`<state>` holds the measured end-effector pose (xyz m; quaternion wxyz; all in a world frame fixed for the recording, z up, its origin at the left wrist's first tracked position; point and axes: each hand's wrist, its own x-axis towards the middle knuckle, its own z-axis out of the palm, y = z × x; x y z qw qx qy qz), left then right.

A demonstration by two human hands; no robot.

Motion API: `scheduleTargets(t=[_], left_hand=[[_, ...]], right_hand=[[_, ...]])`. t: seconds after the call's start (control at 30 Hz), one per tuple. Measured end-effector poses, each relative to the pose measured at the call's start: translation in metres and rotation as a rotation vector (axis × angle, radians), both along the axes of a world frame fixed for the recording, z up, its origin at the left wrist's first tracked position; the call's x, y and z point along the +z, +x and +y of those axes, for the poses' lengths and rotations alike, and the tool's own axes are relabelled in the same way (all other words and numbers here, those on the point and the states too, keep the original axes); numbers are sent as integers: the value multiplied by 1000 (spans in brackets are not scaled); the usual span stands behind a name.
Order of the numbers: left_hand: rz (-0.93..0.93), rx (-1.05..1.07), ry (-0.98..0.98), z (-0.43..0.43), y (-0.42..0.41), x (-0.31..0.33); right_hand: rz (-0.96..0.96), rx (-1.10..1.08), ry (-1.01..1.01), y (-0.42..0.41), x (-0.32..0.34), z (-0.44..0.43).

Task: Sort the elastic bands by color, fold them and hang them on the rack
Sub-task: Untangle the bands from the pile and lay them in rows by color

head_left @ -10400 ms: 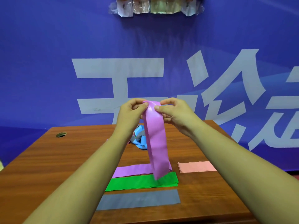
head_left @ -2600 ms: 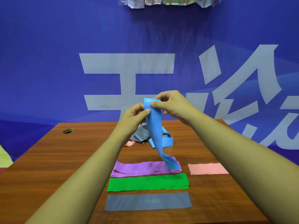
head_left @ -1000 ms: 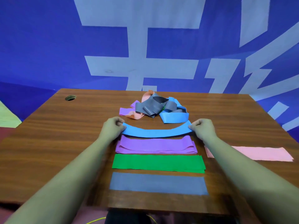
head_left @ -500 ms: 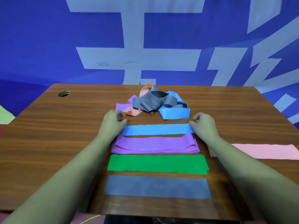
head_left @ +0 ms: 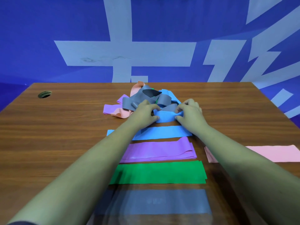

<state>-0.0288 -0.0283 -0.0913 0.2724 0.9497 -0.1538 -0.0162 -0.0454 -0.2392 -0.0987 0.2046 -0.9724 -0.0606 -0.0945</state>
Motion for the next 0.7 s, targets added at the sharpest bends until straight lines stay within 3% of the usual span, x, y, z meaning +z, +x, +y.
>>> scheduleTargets(t=[0.13,0.27,0.53,0.7], left_hand=[[-79,4,-88,-1,5,-3],[-166,10,-258,1,4,34],[-206,-86,-647,2,-5,136],[-236,-15,-644,5,-15,150]], right_hand=[[-64,75,49,0,11,2],[-131,134,169,0,46,4],[-295,175,613,-11,127,13],[-58,144,484,-13,120,7]])
